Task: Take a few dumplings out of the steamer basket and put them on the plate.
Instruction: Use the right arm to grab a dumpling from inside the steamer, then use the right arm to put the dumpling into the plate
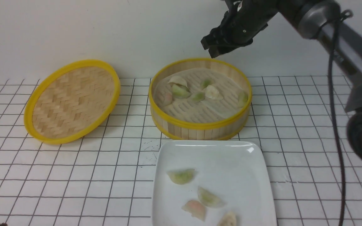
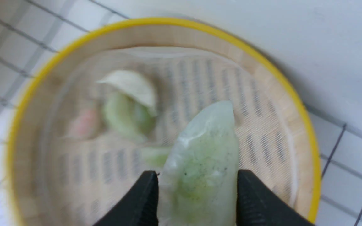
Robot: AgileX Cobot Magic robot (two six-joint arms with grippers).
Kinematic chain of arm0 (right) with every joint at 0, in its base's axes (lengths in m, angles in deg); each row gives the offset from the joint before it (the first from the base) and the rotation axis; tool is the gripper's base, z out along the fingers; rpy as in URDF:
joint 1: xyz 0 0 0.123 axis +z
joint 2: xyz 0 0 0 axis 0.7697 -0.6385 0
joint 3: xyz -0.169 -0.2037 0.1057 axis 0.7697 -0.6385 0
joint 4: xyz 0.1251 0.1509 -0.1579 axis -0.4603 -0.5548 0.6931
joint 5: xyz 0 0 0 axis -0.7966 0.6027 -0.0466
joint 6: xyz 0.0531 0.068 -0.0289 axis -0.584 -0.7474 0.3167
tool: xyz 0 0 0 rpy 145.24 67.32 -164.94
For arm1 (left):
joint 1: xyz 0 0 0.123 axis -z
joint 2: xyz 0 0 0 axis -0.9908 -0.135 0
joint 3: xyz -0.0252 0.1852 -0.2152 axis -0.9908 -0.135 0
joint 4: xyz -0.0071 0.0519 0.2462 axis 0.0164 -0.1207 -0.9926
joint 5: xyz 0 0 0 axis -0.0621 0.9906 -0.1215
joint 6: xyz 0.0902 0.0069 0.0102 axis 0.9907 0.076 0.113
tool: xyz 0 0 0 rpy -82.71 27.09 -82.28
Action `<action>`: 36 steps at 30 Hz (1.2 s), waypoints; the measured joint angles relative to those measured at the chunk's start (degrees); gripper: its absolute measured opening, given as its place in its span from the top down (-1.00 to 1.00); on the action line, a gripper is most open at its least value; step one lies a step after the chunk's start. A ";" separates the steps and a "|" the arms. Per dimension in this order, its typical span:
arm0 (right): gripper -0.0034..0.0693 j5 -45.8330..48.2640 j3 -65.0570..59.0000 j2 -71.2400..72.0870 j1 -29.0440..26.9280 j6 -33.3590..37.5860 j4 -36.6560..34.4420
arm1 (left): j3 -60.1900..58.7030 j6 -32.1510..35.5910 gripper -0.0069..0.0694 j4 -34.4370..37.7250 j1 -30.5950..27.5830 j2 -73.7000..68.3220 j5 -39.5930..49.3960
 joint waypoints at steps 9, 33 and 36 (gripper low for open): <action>0.11 -0.08 -41.22 24.99 7.84 -0.20 -4.60 | 0.00 0.00 0.83 0.00 0.00 0.00 0.00; -0.58 -1.96 -44.38 17.94 11.15 -5.77 -0.76 | 0.00 0.00 0.83 0.00 0.00 0.00 0.00; -0.66 -1.49 -39.85 17.93 10.61 -5.77 2.52 | 0.00 0.00 0.83 0.00 0.00 0.00 0.00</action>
